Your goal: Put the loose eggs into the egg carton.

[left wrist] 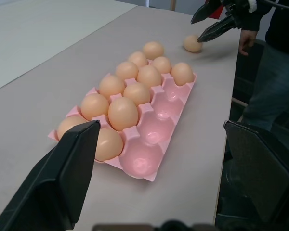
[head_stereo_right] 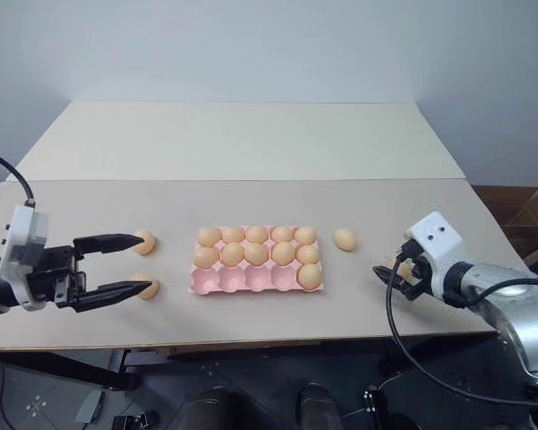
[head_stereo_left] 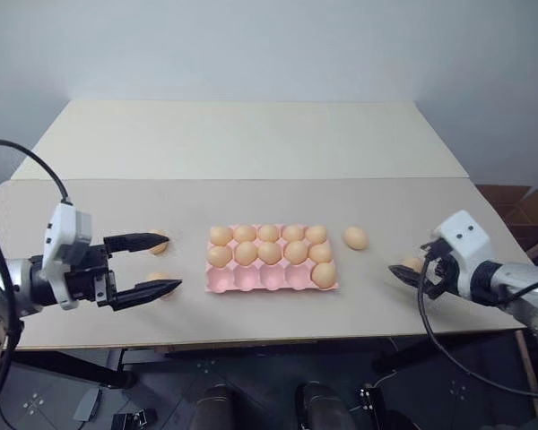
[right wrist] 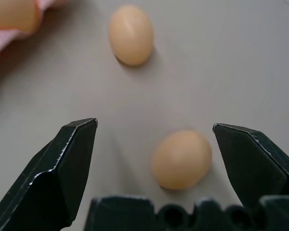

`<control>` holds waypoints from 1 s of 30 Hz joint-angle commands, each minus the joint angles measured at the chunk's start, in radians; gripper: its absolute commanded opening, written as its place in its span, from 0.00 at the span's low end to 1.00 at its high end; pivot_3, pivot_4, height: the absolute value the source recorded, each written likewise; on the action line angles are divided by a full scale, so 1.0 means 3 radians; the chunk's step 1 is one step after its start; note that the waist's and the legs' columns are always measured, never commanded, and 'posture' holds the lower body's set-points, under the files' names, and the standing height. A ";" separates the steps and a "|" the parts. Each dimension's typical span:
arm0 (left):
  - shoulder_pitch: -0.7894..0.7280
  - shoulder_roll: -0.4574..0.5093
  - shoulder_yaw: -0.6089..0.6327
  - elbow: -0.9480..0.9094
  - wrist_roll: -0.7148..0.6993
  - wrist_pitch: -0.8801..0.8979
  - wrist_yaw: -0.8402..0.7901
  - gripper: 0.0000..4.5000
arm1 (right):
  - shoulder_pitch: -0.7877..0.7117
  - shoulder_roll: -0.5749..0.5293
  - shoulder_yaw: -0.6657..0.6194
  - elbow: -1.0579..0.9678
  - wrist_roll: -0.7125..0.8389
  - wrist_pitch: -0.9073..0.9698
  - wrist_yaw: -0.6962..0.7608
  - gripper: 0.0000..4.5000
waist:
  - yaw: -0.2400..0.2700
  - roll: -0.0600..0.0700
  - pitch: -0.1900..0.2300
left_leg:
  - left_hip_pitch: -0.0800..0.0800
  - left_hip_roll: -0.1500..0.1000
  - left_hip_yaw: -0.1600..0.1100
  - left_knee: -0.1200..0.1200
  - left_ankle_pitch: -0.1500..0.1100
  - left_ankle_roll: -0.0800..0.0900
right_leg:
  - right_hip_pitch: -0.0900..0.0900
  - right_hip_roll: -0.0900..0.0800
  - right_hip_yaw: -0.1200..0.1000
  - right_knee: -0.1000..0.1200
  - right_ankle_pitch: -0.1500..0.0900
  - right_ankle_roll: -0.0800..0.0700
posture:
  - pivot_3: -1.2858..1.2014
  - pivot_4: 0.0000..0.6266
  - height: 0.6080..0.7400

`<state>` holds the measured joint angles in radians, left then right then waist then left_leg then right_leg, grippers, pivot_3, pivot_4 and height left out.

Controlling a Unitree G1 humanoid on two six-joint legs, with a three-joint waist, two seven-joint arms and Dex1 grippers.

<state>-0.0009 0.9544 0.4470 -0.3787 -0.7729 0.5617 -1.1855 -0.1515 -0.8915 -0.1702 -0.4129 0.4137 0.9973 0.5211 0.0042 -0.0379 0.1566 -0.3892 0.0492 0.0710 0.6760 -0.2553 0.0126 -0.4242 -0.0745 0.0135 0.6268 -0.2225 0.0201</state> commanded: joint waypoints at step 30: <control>-0.0114 0.0046 -0.0006 -0.0061 0.0012 -0.0045 -0.0014 1.00 | -0.1054 0.1397 0.1249 -0.0985 0.0011 0.0740 -0.0643 0.46 | -0.0045 0.0001 0.0000 | -0.0002 0.0003 -0.0007 -0.0005 0.0000 0.0000 | -0.0003 0.0003 -0.0005 0.0004 0.0005 0.0008 | 0.52 0.24 1.00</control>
<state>-0.0291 0.9551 0.4296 -0.3793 -0.7648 0.5620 -1.1873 -0.4534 -0.4821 0.1764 -0.6916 0.4356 1.2259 0.3528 -0.0094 -0.0376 0.1567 -0.3897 0.0494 0.0691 0.6746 -0.2553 0.0126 -0.4248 -0.0747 0.0116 0.6276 -0.2212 0.0223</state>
